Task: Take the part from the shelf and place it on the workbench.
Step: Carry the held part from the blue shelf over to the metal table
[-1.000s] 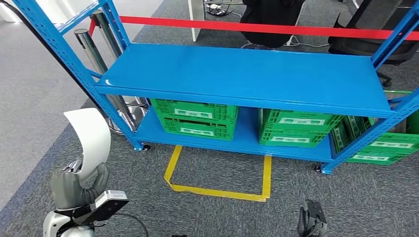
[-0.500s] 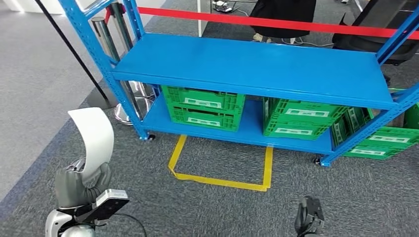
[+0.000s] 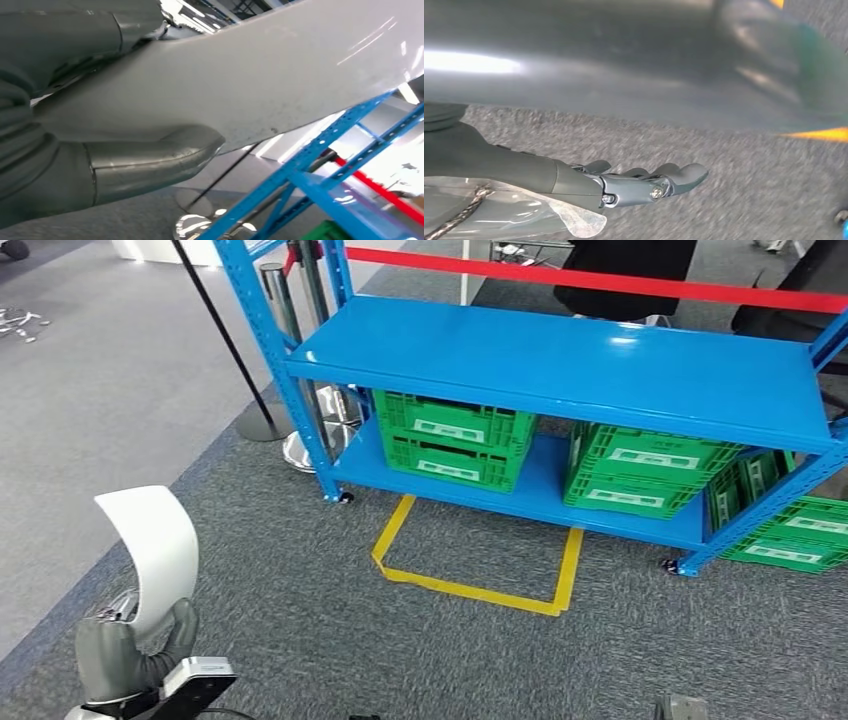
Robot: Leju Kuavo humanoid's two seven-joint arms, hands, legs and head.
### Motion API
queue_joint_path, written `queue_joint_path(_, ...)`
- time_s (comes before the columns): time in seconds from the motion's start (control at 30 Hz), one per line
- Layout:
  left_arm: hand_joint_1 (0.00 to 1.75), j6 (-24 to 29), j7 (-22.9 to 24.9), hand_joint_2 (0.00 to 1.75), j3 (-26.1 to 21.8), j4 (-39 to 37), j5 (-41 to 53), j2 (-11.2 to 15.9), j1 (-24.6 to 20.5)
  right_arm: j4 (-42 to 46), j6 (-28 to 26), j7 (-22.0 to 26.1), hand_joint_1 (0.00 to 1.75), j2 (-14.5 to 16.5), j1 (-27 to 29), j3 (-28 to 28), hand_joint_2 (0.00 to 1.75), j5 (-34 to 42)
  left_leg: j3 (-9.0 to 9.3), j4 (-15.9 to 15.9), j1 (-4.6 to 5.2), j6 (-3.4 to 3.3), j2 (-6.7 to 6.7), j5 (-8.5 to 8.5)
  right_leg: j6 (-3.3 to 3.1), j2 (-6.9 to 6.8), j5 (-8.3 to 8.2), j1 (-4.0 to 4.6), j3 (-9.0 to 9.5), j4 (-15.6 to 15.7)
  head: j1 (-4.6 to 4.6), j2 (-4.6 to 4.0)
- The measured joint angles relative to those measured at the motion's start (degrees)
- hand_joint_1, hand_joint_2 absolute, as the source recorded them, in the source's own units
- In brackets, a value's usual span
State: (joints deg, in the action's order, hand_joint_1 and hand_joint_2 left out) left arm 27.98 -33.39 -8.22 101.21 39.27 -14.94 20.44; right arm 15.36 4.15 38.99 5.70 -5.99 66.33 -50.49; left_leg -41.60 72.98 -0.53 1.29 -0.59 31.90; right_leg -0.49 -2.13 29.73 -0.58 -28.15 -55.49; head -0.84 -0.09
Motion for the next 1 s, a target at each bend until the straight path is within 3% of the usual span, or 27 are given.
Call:
queue_joint_path(0.03, 1.75, -0.14, -0.10, 1.75, -0.46, 0.09, 0.17, -0.48, 0.00, 0.08, 0.10, -0.11, 0.00, -0.02, -0.09, -0.21, 0.00, -0.03, 0.75, 1.46, -0.13, 0.10, 0.12, -0.65, 0.10, -0.48, -0.52, 0.00, -0.98, -0.38, -0.01, 0.00)
queue_joint_path(0.07, 1.75, -0.22, -0.13, 1.75, -0.91, 0.18, 0.29, -0.85, 0.01, 0.15, 0.17, -0.25, 0.00, -0.04, -0.02, -0.40, 0.00, -0.04, 2.40, 0.93, -0.23, 0.13, 0.30, -2.11, 0.24, -1.02, -0.99, 0.01, -2.03, -0.81, 0.01, 0.00)
queue_joint_path(0.1, 1.75, -0.24, -0.13, 1.75, -1.33, 0.32, 0.34, -1.14, 0.01, 0.21, 0.27, -0.39, 0.00, -0.05, 0.10, -0.54, 0.00, -0.07, 4.96, -1.57, -0.27, 0.06, 0.76, -3.45, 0.41, -1.55, -1.39, 0.01, -2.96, -1.24, 0.00, 0.00)
queue_joint_path(0.13, 1.75, -0.25, -0.14, 1.75, -1.65, 0.54, 0.37, -1.38, -0.01, 0.25, 0.36, -0.49, 0.00, -0.06, 0.23, -0.63, 0.00, -0.07, 8.21, -5.47, -0.20, -0.11, 1.64, -3.78, 0.65, -2.04, -1.73, 0.05, -3.72, -1.62, -0.01, 0.00)
queue_joint_path(0.2, 1.75, -0.29, -0.18, 1.75, -2.05, 1.07, 0.43, -1.79, -0.13, 0.27, 0.49, -0.61, 0.00, -0.08, 0.44, -0.69, 0.00, -0.06, 13.59, -13.37, 0.26, -0.75, 3.20, -2.38, 1.28, -2.94, -2.50, 0.07, -4.56, -2.02, 0.04, 0.00)
queue_joint_path(0.23, 1.75, -0.31, -0.22, 1.75, -2.18, 1.28, 0.46, -2.00, -0.18, 0.27, 0.53, -0.63, 0.00, -0.09, 0.48, -0.71, 0.00, -0.06, 14.71, -15.60, 0.57, -1.16, 3.47, -1.70, 1.65, -3.42, -2.99, 0.02, -4.75, -2.01, 0.05, 0.00)
queue_joint_path(0.3, 1.75, -0.33, -0.28, 1.75, -2.58, 1.47, 0.49, -2.32, -0.08, 0.27, 0.59, -0.69, 0.00, -0.14, 0.58, -0.72, 0.00, -0.05, 14.13, -16.81, 0.85, -2.12, 2.90, -2.35, 2.42, -3.92, -3.75, -0.24, -5.10, -1.91, 0.06, 0.00)
queue_joint_path(0.33, 1.75, -0.33, -0.29, 1.75, -2.79, 1.52, 0.49, -2.45, -0.01, 0.27, 0.60, -0.72, 0.00, -0.18, 0.68, -0.72, 0.00, -0.04, 13.52, -17.01, 0.87, -2.59, 2.55, -3.04, 2.78, -3.17, -3.10, -0.36, -5.46, -2.24, 0.09, 0.00)
queue_joint_path(0.37, 1.75, -0.34, -0.29, 1.75, -2.97, 1.54, 0.49, -2.60, 0.00, 0.26, 0.61, -0.75, 0.00, -0.22, 0.84, -0.72, 0.00, -0.04, 12.81, -17.19, 0.82, -3.10, 2.20, -3.80, 3.04, -1.89, -1.32, -0.44, -6.07, -3.40, 0.12, 0.00)
queue_joint_path(0.4, 1.75, -0.35, -0.29, 1.75, -3.11, 1.57, 0.49, -2.75, -0.04, 0.26, 0.62, -0.78, 0.00, -0.26, 1.04, -0.72, 0.00, -0.04, 12.02, -17.28, 0.82, -3.52, 1.82, -4.58, 3.19, -0.35, 1.47, -0.49, -6.87, -5.67, 0.16, 0.00)
queue_joint_path(0.47, 1.75, -0.37, -0.29, 1.75, -3.29, 1.59, 0.49, -2.99, -0.15, 0.25, 0.63, -0.80, 0.00, -0.31, 1.29, -0.73, 0.00, -0.04, 10.05, -17.22, 1.13, -4.09, 0.80, -6.20, 3.10, 1.60, 7.12, -0.39, -8.43, -12.59, 0.21, 0.00)
queue_joint_path(0.5, 1.75, -0.38, -0.29, 1.75, -3.38, 1.59, 0.49, -3.04, -0.15, 0.25, 0.63, -0.80, 0.00, -0.36, 1.28, -0.73, 0.00, -0.05, 8.96, -17.17, 1.31, -4.16, 0.22, -7.06, 2.94, 1.88, 8.23, -0.27, -8.63, -15.57, 0.22, 0.00)
queue_joint_path(0.53, 1.75, -0.38, -0.29, 1.75, -3.47, 1.59, 0.49, -3.07, -0.14, 0.25, 0.61, -0.80, 0.00, -0.42, 1.20, -0.72, 0.00, -0.04, 7.86, -17.12, 1.46, -4.18, -0.36, -7.93, 2.72, 2.01, 7.82, -0.11, -8.19, -17.16, 0.22, 0.00)
queue_joint_path(0.57, 1.75, -0.38, -0.29, 1.75, -3.55, 1.59, 0.48, -3.08, -0.14, 0.26, 0.60, -0.80, 0.00, -0.49, 1.12, -0.72, 0.00, -0.04, 6.84, -17.04, 1.53, -4.13, -0.95, -8.77, 2.45, 2.15, 6.22, 0.08, -6.92, -16.91, 0.22, 0.00)
queue_joint_path(0.63, 1.75, -0.42, -0.28, 1.75, -3.67, 1.59, 0.47, -3.10, -0.16, 0.29, 0.55, -0.80, 0.00, -0.61, 0.95, -0.72, 0.00, -0.04, 4.91, -16.83, 1.58, -3.92, -2.20, -10.45, 1.66, 3.69, 3.04, 0.46, -1.70, -11.18, 0.23, 0.00)
queue_joint_path(0.7, 1.75, -0.54, -0.20, 1.75, -3.70, 1.59, 0.49, -3.15, -0.29, 0.36, 0.47, -0.80, 0.00, -0.75, 0.79, -0.74, 0.00, -0.06, 3.42, -16.46, 1.78, -3.56, -3.43, -12.07, 0.96, 6.04, 3.40, 0.65, 4.50, -2.28, 0.17, 0.00)
queue_joint_path(0.73, 1.75, -0.59, -0.13, 1.75, -3.69, 1.59, 0.50, -3.19, -0.35, 0.39, 0.42, -0.81, 0.00, -0.81, 0.73, -0.75, 0.00, -0.07, 2.96, -16.43, 1.84, -3.33, -4.01, -12.87, 0.78, 6.73, 4.20, 0.73, 6.24, 0.60, 0.14, 0.00)
queue_joint_path(0.8, 1.75, -0.62, 0.05, 1.75, -3.72, 1.59, 0.51, -3.26, -0.33, 0.39, 0.37, -0.91, 0.00, -0.81, 0.73, -0.76, 0.00, -0.07, 2.41, -16.71, 1.83, -2.74, -5.15, -14.38, 0.56, 5.72, 4.30, 0.76, 6.40, 1.99, 0.12, 0.00)
queue_joint_path(0.83, 1.75, -0.62, 0.13, 1.75, -3.74, 1.59, 0.50, -3.29, -0.24, 0.37, 0.37, -1.00, 0.00, -0.80, 0.79, -0.75, 0.00, -0.07, 2.12, -16.53, 1.79, -2.41, -4.95, -13.96, 0.31, 4.90, 3.71, 0.71, 5.89, 1.90, 0.12, 0.00)
queue_joint_path(0.87, 1.75, -0.61, 0.19, 1.75, -3.75, 1.59, 0.49, -3.31, -0.18, 0.36, 0.37, -1.08, 0.00, -0.80, 0.87, -0.75, 0.00, -0.07, 1.71, -15.39, 1.72, -2.00, -4.14, -12.23, -0.04, 3.91, 3.04, 0.64, 5.33, 1.88, 0.05, 0.00)
queue_joint_path(0.9, 1.75, -0.60, 0.22, 1.75, -3.75, 1.59, 0.49, -3.31, -0.16, 0.35, 0.36, -1.16, 0.00, -0.79, 0.97, -0.74, 0.00, -0.07, 1.15, -13.09, 1.54, -1.59, -2.92, -9.34, -0.33, 2.92, 2.34, 0.54, 4.68, 1.90, -0.04, 0.00)
queue_joint_path(0.97, 1.75, -0.60, 0.28, 1.75, -3.73, 1.57, 0.48, -3.31, -0.20, 0.36, 0.33, -1.26, 0.00, -0.89, 1.14, -0.74, 0.00, -0.07, 0.00, -5.57, 0.93, -0.67, -0.66, -2.82, -0.56, 1.05, 1.14, 0.65, 3.26, 1.73, -0.20, 0.00)
queue_joint_path(1.0, 1.75, -0.60, 0.32, 1.75, -3.74, 1.57, 0.49, -3.30, -0.21, 0.36, 0.32, -1.29, 0.00, -0.96, 1.17, -0.74, 0.00, -0.07, -0.26, -1.83, 0.49, -0.24, -0.20, -1.30, -0.43, 0.13, 0.58, 0.64, 2.38, 1.52, -0.23, 0.00)
